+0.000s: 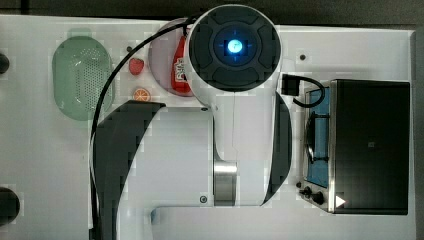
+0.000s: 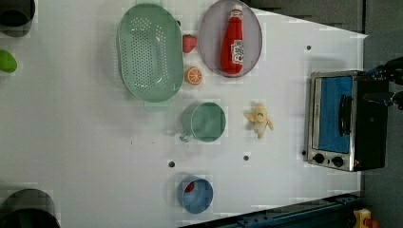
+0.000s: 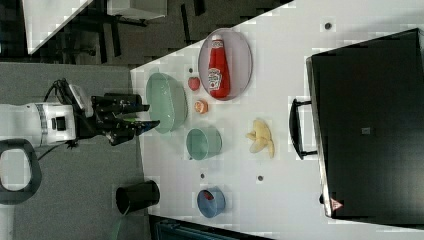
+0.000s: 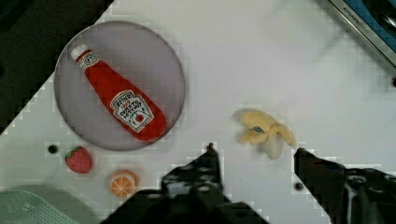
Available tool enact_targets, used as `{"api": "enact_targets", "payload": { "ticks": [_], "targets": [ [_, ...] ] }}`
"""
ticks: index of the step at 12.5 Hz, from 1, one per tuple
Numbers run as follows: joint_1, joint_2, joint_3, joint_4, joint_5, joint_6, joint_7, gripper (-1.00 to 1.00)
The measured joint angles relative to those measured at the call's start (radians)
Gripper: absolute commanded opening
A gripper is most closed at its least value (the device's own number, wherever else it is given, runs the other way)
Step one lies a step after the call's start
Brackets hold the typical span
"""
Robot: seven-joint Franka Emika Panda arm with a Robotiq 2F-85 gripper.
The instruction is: Pick Banana and place it in mug.
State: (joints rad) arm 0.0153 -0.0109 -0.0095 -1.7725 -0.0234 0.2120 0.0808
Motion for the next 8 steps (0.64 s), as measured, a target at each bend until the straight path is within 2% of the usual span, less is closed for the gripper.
{"api": "enact_targets", "payload": {
  "ticks": [1,2,4,6,8],
  "targets": [
    [0.024,-0.143,-0.041,-0.156,0.012,-0.125,-0.001,0.56],
    [0.009,-0.276,-0.054,-0.243,0.007,-0.249,-0.007,0.93],
    [-0.019,-0.419,-0.061,-0.282,0.02,-0.273,-0.019,1.0],
    [-0.031,-0.41,-0.066,-0.22,0.014,-0.18,-0.065,1.0],
    [-0.03,-0.378,-0.061,-0.265,0.013,-0.052,-0.08,1.0]
  ]
}}
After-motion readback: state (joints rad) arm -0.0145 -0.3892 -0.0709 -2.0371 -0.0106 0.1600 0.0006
